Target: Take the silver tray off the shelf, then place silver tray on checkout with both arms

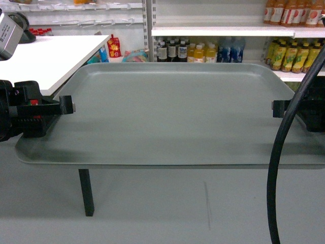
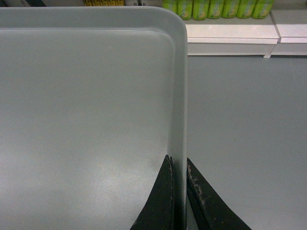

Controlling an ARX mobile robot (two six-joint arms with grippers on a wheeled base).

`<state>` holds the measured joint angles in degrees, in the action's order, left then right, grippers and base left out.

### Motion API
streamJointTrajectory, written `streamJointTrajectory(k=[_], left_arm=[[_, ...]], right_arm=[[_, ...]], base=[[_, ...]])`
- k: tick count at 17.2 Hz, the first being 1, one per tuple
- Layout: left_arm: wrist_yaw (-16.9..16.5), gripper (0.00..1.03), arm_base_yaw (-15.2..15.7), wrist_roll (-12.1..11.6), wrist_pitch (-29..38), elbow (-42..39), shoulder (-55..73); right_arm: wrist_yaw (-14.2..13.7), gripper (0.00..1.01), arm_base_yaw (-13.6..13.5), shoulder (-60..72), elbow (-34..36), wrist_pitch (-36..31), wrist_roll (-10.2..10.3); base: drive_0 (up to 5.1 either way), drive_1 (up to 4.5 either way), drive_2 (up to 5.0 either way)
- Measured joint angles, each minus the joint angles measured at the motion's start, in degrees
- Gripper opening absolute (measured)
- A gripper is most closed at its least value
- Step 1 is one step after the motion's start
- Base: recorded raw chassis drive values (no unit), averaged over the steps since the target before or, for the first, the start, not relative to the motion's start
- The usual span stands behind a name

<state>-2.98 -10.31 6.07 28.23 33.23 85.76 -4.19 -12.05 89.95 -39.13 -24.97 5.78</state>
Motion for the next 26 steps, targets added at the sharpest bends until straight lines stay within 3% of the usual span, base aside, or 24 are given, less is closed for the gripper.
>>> streamJointTrajectory(k=[26], left_arm=[[0.0, 0.04, 0.0, 0.0, 0.1, 0.0, 0.0]], right_arm=[[0.0, 0.03, 0.0, 0.0, 0.0, 0.1, 0.0]], base=[[-5.0, 2.45, 2.5]])
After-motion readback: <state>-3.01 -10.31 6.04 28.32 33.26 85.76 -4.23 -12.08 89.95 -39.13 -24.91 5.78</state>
